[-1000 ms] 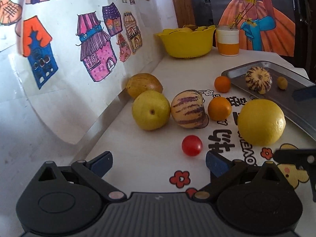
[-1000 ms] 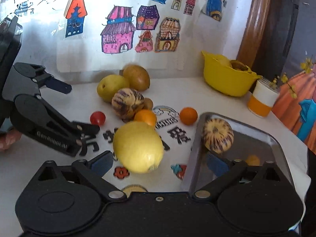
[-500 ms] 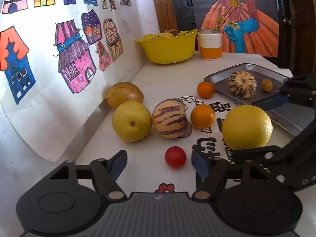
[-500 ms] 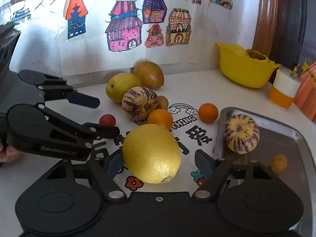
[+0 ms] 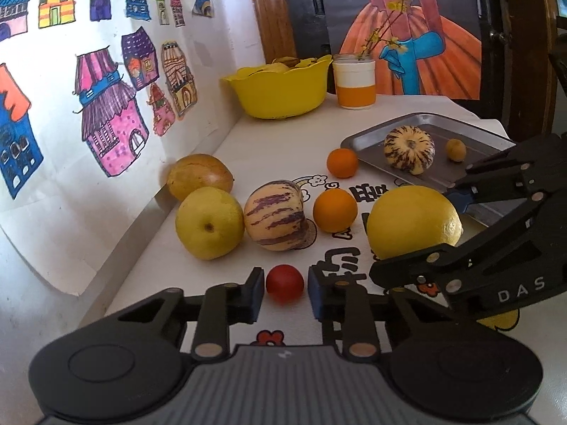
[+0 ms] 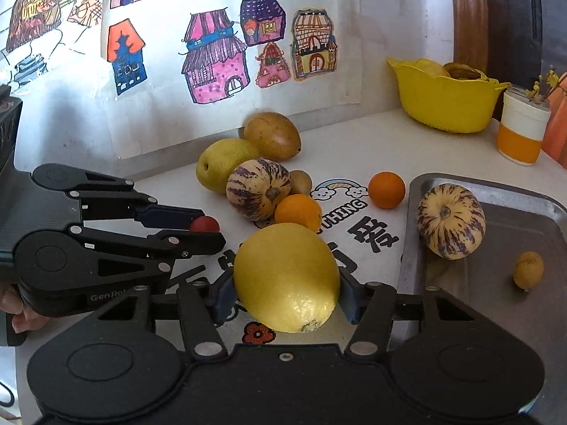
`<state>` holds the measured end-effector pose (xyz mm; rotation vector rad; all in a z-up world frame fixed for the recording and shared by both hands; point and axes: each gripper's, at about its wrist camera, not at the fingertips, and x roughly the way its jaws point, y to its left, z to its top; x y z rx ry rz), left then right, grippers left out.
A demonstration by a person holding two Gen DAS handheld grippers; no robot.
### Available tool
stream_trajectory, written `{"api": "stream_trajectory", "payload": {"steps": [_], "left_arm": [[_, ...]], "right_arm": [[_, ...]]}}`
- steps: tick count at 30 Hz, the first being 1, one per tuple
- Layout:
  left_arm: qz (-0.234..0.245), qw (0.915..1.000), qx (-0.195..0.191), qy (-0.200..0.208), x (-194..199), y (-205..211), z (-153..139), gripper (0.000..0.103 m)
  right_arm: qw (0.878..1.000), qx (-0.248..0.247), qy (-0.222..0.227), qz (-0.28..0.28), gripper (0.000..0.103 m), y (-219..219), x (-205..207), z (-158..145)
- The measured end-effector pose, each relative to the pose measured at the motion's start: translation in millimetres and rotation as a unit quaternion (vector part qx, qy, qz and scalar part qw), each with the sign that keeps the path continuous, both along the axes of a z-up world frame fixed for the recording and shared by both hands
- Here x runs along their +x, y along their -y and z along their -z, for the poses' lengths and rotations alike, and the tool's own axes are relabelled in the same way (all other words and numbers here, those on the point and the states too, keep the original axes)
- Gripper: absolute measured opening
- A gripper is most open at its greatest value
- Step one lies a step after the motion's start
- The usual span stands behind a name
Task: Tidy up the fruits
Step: 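Grasp the red cherry tomato with the left tool while the right tool grasps the yellow lemon, then carry the tomato and lemon onto the metal tray and open both tools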
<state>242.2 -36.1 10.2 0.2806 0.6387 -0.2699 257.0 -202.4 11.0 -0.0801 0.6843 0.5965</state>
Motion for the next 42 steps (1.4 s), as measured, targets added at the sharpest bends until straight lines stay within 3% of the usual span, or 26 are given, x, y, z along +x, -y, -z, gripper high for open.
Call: {"api": "stream_trajectory", "payload": {"steps": [9,16,22,29,36,42], "left_arm": [[-0.032,0.9982,-0.045,-0.023,1.2,-7.2,-3.9,0.024],[-0.046,0.9890,-0.129,-0.056,2.3,-13.7,-9.4,0.024],[-0.037,0.9885,-0.141,-0.043,-1.7,6.3,-19.8,0.024],[-0.009,0.9880,-0.151,-0.030,5.3,48.1,-30.1,0.024],[0.021,0.9853,-0.165,-0.036,20.6,91.7,-27.7,0.024],[0.040,0.9858,-0.156,-0.049,27.7,119.5,-18.1,0.024]], "right_arm": [[0.999,0.027,-0.002,0.016,0.059,17.8,-14.1,-4.8],[0.997,0.057,0.018,0.040,0.059,46.9,-31.4,-21.9],[0.994,0.066,0.034,0.081,0.059,82.8,-38.3,-29.5],[0.986,0.037,0.050,0.154,0.059,129.7,-41.9,-19.9],[0.981,0.043,0.032,0.186,0.059,157.6,-41.1,-6.9],[0.979,0.051,0.019,0.197,0.059,167.6,-40.5,2.7]]}}
